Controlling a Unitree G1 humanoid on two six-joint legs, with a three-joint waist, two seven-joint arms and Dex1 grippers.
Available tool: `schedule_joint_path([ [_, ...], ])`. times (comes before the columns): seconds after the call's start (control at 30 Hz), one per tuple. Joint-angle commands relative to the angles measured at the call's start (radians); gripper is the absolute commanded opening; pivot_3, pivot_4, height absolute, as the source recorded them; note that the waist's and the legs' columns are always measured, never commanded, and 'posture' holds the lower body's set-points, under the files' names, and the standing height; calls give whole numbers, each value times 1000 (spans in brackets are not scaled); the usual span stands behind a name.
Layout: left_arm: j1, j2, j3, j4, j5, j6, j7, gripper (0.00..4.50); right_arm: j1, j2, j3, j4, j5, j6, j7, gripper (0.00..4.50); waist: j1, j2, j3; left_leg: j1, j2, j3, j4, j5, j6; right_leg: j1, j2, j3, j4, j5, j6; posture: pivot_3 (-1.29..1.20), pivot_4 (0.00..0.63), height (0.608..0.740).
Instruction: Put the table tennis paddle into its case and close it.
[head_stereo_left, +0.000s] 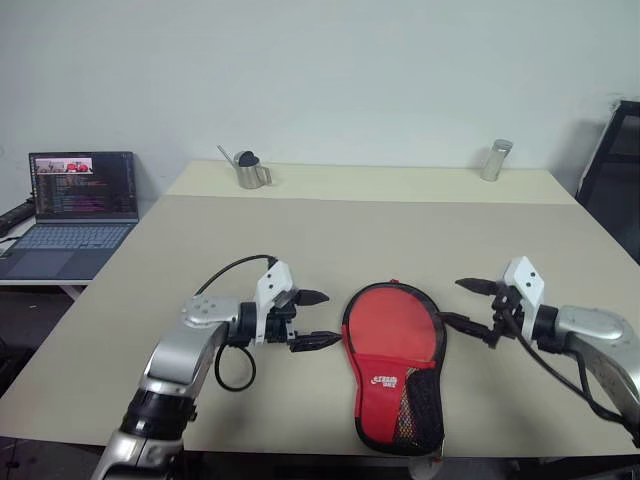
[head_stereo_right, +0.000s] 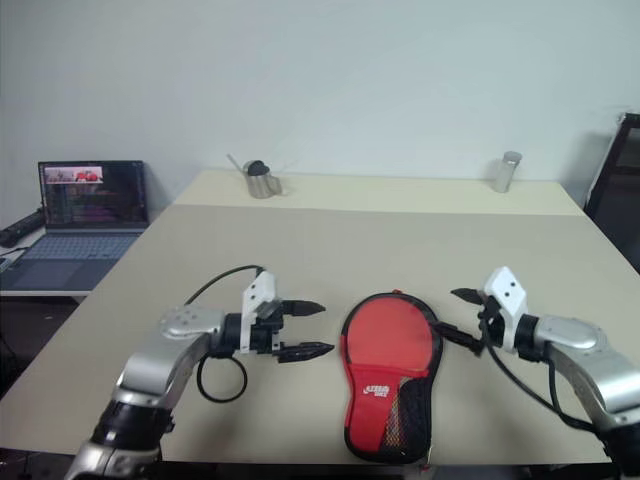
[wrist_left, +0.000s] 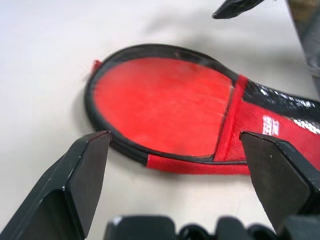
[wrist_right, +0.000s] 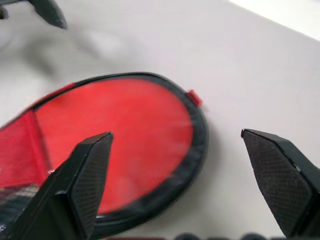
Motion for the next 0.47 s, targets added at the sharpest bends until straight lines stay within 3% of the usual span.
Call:
schedule_joint_path([
  [0.03,41,15,43,-118,-30,25,89,4500,-83,12,-30,163,-56,-79,105,4452,1,0,0,0,0,0,0,0,0,0,0,0,0,0,0,0,150,740],
  [0.23,53,-4,18,-131,-4,6,220,4500,-257,11,-20,491,-190,-199,206,4452,1,1,1,0,0,2,0,0,0,0,-1,1,0,0,-1,0,150,740],
  [0.47,42,16,-8,-50,0,-56,226,4500,-265,4,-30,521,-260,-229,245,4452,0,2,1,0,0,2,-1,0,0,0,-1,1,0,0,-2,0,150,740],
])
